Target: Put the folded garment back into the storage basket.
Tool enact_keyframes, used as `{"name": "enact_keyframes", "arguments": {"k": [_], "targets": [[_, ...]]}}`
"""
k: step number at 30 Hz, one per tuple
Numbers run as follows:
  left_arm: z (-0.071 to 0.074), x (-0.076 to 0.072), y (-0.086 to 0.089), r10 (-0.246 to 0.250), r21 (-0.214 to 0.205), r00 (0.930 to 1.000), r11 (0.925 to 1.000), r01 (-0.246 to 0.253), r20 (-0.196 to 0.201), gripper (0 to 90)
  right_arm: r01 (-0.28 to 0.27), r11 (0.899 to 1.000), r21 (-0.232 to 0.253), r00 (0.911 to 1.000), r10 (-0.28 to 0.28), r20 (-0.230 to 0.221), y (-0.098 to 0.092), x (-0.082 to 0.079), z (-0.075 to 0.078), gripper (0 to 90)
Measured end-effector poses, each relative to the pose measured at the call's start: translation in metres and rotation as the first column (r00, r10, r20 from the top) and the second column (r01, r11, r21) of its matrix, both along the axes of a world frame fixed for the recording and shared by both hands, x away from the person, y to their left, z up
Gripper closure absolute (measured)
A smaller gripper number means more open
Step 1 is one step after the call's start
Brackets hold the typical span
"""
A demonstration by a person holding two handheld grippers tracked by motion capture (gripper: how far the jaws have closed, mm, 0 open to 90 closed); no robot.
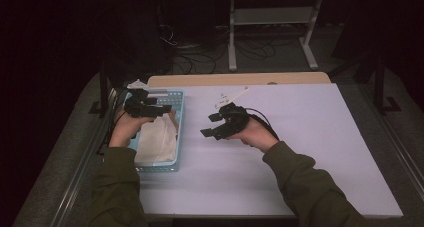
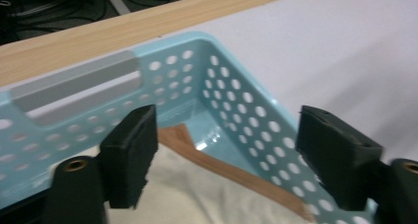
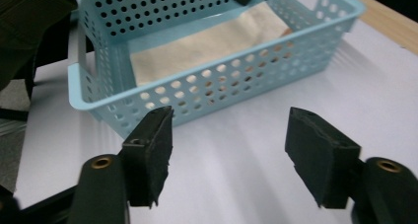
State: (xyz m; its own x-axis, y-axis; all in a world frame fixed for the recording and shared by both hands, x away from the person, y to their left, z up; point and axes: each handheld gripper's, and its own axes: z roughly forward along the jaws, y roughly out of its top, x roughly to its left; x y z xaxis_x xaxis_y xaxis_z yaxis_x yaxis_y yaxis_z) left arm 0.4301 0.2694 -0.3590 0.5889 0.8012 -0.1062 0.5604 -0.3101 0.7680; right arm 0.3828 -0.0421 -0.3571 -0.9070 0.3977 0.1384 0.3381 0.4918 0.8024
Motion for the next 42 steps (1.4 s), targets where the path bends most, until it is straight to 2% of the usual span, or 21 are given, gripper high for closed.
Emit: {"name": "enact_keyframes", "arguments": {"k": [3,4,7,8,9,10,16,19,22,25,29,33,39,40,42], "targets": [[0.000,-0.003,-0.006,-0.018,-0.009,0.9998,0.9998,0.017,-0.002,17.7,0.007,1.000,0.005,0.9999,-0.007,0.008,-0.014,0.000,0.000,30.7],[0.000,-0.007,-0.011,-0.042,-0.025,0.9991,0.9988,0.042,0.000,16.5,0.015,1.000,0.010,0.9998,-0.015,0.013,-0.019,-0.001,0.000,29.3],[0.001,-0.011,-0.015,-0.049,-0.044,0.9988,0.9978,0.049,0.007,14.6,0.029,0.999,0.018,0.9994,-0.029,0.015,-0.029,-0.002,0.000,27.0],[0.003,-0.018,-0.020,-0.072,-0.067,0.9972,0.9950,0.074,0.018,13.9,0.046,0.999,0.022,0.9987,-0.046,0.019,-0.040,-0.004,0.000,25.0],[0.003,-0.018,-0.020,-0.072,-0.067,0.9972,0.9950,0.074,0.018,13.3,0.046,0.999,0.022,0.9987,-0.046,0.019,-0.040,-0.004,0.000,25.0],[0.005,-0.024,-0.024,-0.093,-0.074,0.9954,0.9928,0.094,0.026,13.0,0.056,0.998,0.028,0.9982,-0.057,0.020,-0.051,-0.005,-0.001,23.5],[0.005,-0.041,-0.034,-0.131,-0.078,0.9902,0.9879,0.135,0.049,11.8,0.102,0.994,0.041,0.9946,-0.102,0.018,-0.081,-0.010,-0.004,19.0],[0.006,-0.046,-0.036,-0.148,-0.074,0.9874,0.9857,0.152,0.057,10.5,0.106,0.993,0.044,0.9941,-0.107,0.017,-0.089,-0.012,-0.005,17.3],[0.006,-0.057,-0.041,-0.162,-0.081,0.9836,0.9824,0.168,0.079,6.1,0.129,0.991,0.046,0.9912,-0.130,0.021,-0.105,-0.019,-0.007,14.0],[0.005,-0.063,-0.044,-0.157,-0.080,0.9825,0.9830,0.166,0.099,2.8,0.143,0.989,0.046,0.9891,-0.144,0.030,-0.116,-0.023,-0.009,13.3],[0.002,-0.069,-0.048,-0.180,-0.074,0.9793,0.9797,0.187,0.093,0.1,0.171,0.984,0.041,0.9843,-0.173,0.036,-0.126,-0.029,-0.011,12.8],[0.001,-0.079,-0.054,-0.217,-0.058,0.9702,0.9730,0.224,0.109,0.0,0.189,0.981,0.033,0.9807,-0.191,0.043,-0.144,-0.039,-0.014,8.7],[-0.003,-0.086,-0.058,-0.243,-0.049,0.9628,0.9671,0.250,0.118,0.0,0.213,0.977,0.028,0.9756,-0.214,0.047,-0.163,-0.048,-0.019,5.4],[-0.004,-0.089,-0.059,-0.258,-0.044,0.9576,0.9632,0.265,0.129,0.0,0.225,0.974,0.021,0.9731,-0.226,0.046,-0.172,-0.051,-0.021,4.6],[-0.005,-0.090,-0.059,-0.259,-0.043,0.9558,0.9628,0.267,0.139,0.0,0.233,0.972,0.019,0.9711,-0.233,0.050,-0.180,-0.054,-0.023,3.9]]}}
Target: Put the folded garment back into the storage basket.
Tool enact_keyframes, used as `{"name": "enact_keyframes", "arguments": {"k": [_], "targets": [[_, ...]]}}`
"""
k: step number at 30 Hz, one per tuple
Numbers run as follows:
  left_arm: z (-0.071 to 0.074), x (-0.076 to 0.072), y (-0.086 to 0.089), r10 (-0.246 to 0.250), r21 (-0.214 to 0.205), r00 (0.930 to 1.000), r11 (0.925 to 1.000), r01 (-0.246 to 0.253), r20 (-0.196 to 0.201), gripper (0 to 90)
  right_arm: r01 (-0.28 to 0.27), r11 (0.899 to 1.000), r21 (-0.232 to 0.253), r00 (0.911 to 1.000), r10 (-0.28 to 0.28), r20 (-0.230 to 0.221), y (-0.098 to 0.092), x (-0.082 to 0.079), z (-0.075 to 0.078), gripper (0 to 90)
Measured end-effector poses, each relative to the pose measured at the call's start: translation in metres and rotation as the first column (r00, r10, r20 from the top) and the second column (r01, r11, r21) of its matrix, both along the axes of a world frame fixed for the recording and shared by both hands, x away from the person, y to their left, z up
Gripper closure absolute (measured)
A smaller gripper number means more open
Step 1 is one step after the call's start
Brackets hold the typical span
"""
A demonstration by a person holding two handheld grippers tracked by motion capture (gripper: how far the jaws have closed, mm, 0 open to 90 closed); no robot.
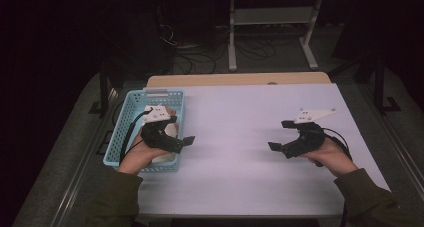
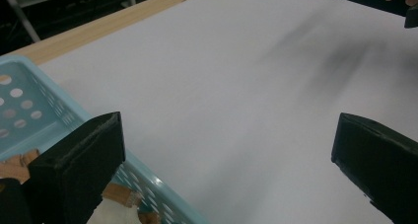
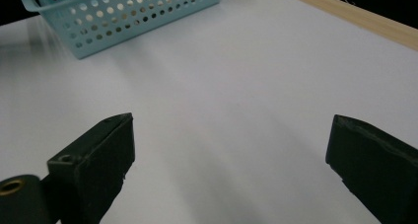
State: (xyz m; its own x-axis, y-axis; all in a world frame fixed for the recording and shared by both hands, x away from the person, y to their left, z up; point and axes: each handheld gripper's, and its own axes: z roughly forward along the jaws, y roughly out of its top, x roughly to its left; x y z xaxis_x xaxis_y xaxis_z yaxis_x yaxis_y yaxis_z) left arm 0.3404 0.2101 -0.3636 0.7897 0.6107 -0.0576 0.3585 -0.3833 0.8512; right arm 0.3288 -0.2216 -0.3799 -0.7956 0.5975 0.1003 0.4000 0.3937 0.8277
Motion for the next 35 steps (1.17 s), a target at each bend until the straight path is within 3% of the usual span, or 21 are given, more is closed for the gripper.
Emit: {"name": "enact_keyframes", "arguments": {"k": [20,35], "targets": [[-0.004,-0.006,-0.001,-0.029,-0.007,0.9995,0.9996,0.029,0.014,0.0,0.065,0.998,0.002,0.9977,-0.065,-0.019,-0.050,-0.028,-0.014,0.2],[-0.004,-0.005,0.000,-0.035,-0.012,0.9993,0.9993,0.035,0.012,0.0,0.088,0.996,0.000,0.9958,-0.088,-0.025,-0.058,-0.031,-0.021,0.2]]}}
